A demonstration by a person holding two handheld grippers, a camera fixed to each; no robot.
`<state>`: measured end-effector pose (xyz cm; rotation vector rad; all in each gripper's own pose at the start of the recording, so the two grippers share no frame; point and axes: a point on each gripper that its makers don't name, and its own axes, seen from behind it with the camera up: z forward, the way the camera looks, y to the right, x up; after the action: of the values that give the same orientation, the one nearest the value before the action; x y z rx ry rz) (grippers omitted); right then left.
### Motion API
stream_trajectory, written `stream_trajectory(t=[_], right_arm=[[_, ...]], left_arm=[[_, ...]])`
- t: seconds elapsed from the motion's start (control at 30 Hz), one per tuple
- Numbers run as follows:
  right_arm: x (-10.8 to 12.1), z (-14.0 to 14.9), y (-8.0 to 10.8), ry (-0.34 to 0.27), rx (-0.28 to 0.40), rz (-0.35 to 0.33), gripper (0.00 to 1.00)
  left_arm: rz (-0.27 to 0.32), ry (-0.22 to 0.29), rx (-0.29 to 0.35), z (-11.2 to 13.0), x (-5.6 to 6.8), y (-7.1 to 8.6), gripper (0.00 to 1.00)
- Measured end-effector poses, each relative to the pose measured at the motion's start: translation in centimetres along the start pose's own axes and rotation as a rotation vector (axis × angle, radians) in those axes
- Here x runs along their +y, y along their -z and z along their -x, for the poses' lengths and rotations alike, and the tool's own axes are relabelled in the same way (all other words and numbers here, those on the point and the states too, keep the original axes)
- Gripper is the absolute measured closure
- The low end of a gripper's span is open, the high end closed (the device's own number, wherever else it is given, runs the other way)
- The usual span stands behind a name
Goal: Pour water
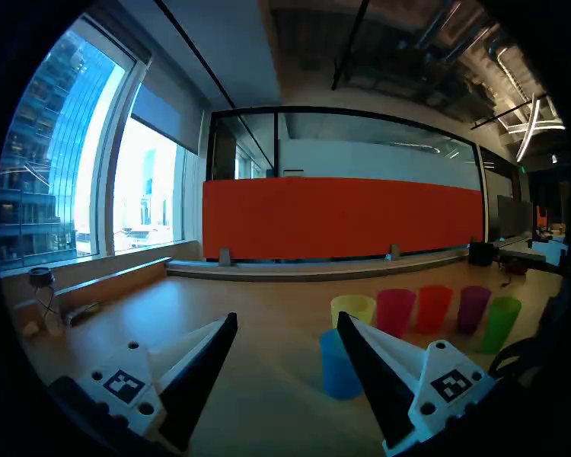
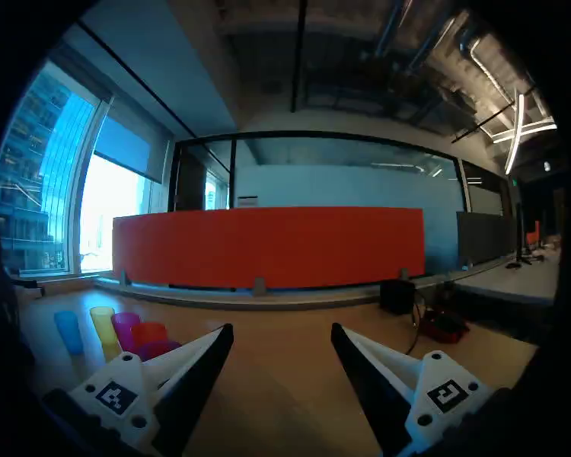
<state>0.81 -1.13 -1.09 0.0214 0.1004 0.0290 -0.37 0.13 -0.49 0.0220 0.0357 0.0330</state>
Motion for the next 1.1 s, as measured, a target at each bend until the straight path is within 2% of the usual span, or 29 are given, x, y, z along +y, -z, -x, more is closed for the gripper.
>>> stream_trajectory(t=[0.6, 1.1], right_arm=[[0.6, 2.8, -0.7, 0.016, -0.054, 0.014, 0.01], [0.5, 2.7, -0.5, 0.019, -0.06, 0.013, 0.01]], left_arm=[[0.0, 0.0, 0.0, 0.0, 0.0, 0.0, 0.02], [0.0, 0.0, 0.0, 0.0, 0.0, 0.0, 0.02]])
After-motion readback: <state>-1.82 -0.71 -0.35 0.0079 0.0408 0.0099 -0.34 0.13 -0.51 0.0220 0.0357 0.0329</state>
